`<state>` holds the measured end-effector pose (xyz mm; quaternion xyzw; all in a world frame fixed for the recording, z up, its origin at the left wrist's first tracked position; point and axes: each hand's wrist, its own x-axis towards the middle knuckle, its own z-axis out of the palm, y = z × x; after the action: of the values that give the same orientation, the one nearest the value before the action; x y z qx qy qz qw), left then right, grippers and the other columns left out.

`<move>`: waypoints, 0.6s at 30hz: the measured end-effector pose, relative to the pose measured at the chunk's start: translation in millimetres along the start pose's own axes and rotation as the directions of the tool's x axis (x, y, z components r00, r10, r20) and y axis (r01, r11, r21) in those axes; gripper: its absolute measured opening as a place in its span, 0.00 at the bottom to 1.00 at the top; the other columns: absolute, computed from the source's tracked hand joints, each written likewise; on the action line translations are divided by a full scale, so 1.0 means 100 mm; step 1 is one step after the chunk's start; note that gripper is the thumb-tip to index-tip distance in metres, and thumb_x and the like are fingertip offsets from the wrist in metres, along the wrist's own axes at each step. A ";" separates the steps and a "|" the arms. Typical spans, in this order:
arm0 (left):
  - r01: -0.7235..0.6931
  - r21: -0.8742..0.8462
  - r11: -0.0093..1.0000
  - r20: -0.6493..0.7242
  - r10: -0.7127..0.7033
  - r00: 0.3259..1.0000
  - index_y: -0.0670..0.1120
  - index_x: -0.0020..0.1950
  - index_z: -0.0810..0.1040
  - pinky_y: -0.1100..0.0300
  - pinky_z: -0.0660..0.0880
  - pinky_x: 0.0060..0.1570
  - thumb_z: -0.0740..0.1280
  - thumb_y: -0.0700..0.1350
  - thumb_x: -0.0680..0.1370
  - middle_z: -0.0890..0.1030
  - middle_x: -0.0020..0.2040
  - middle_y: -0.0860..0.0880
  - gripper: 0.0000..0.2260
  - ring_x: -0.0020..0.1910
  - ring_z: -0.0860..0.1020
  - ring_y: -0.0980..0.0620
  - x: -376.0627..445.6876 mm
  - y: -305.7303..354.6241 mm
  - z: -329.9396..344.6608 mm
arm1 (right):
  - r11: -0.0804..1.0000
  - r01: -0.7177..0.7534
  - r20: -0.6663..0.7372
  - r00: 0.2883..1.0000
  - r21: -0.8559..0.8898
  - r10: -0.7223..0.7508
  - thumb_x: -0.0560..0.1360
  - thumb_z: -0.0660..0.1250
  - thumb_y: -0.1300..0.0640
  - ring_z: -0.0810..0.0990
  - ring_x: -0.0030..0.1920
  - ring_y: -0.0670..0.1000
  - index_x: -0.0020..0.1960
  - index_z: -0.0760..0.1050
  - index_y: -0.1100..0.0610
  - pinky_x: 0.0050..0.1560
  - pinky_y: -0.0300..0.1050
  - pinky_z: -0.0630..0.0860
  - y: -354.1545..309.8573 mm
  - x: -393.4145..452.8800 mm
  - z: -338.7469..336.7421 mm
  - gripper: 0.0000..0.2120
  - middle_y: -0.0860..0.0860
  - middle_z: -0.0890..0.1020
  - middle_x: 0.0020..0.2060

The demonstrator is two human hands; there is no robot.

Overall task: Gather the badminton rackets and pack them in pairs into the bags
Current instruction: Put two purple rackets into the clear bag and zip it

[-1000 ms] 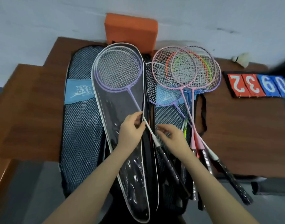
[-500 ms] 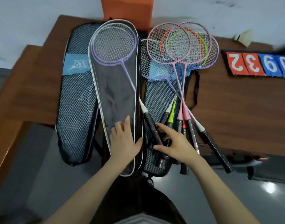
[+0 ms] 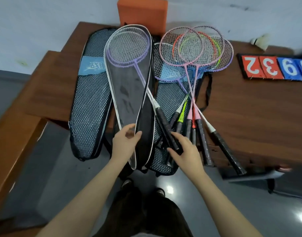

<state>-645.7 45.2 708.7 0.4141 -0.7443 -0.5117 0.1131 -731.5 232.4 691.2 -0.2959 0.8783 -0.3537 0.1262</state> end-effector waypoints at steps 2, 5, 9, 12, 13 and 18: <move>0.007 -0.003 1.000 0.033 -0.007 0.999 0.47 0.60 0.78 0.65 0.70 0.50 0.70 0.44 0.74 0.77 0.42 0.57 0.15 0.44 0.76 0.57 0.01 0.00 0.00 | 0.968 -0.158 -0.057 0.984 0.194 0.172 0.72 0.70 0.58 0.77 0.56 0.47 0.65 0.70 0.49 0.59 0.47 0.74 -0.05 0.01 0.00 0.23 0.46 0.77 0.59; 0.008 -0.030 1.000 0.069 -0.006 0.998 0.46 0.61 0.77 0.66 0.70 0.49 0.70 0.43 0.74 0.78 0.42 0.56 0.16 0.42 0.76 0.61 0.03 0.01 0.00 | 0.913 -0.232 -0.069 0.960 0.336 0.270 0.72 0.70 0.61 0.75 0.57 0.42 0.64 0.71 0.51 0.60 0.45 0.74 -0.15 0.03 -0.03 0.22 0.45 0.77 0.59; -0.004 -0.013 1.000 0.104 0.005 0.995 0.47 0.60 0.78 0.73 0.71 0.42 0.70 0.44 0.73 0.79 0.40 0.53 0.15 0.40 0.77 0.60 0.01 0.02 0.03 | 0.817 -0.207 -0.076 0.954 0.538 0.292 0.71 0.70 0.65 0.77 0.53 0.38 0.59 0.74 0.53 0.55 0.34 0.74 -0.41 -0.02 -0.03 0.19 0.48 0.79 0.54; 0.018 -0.082 0.996 0.113 -0.009 0.994 0.47 0.61 0.78 0.62 0.76 0.51 0.71 0.44 0.73 0.81 0.43 0.50 0.16 0.44 0.80 0.55 0.03 0.02 0.00 | 0.773 -0.190 -0.087 0.949 0.606 0.302 0.70 0.71 0.67 0.77 0.54 0.44 0.58 0.74 0.54 0.56 0.39 0.74 -0.55 -0.03 0.01 0.19 0.50 0.78 0.54; 0.029 -0.103 0.994 0.121 -0.017 0.993 0.47 0.61 0.77 0.58 0.76 0.53 0.71 0.44 0.73 0.81 0.45 0.49 0.17 0.45 0.80 0.54 0.03 0.03 -0.03 | 0.765 -0.195 -0.076 0.950 0.613 0.302 0.70 0.71 0.67 0.77 0.54 0.46 0.58 0.74 0.53 0.57 0.41 0.74 -0.59 -0.03 0.03 0.20 0.49 0.78 0.53; 0.045 -0.208 0.977 0.120 -0.020 0.993 0.45 0.60 0.78 0.53 0.77 0.55 0.71 0.42 0.72 0.81 0.45 0.49 0.16 0.45 0.80 0.54 0.04 0.09 -0.19 | 0.774 -0.216 -0.008 0.962 0.595 0.274 0.68 0.73 0.66 0.77 0.52 0.41 0.59 0.72 0.52 0.54 0.37 0.73 -0.75 -0.06 0.16 0.23 0.48 0.78 0.52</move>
<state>-641.5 31.4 723.7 0.3814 -0.6845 -0.6126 0.1041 -687.6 184.6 731.9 -0.1083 0.7613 -0.6020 0.2151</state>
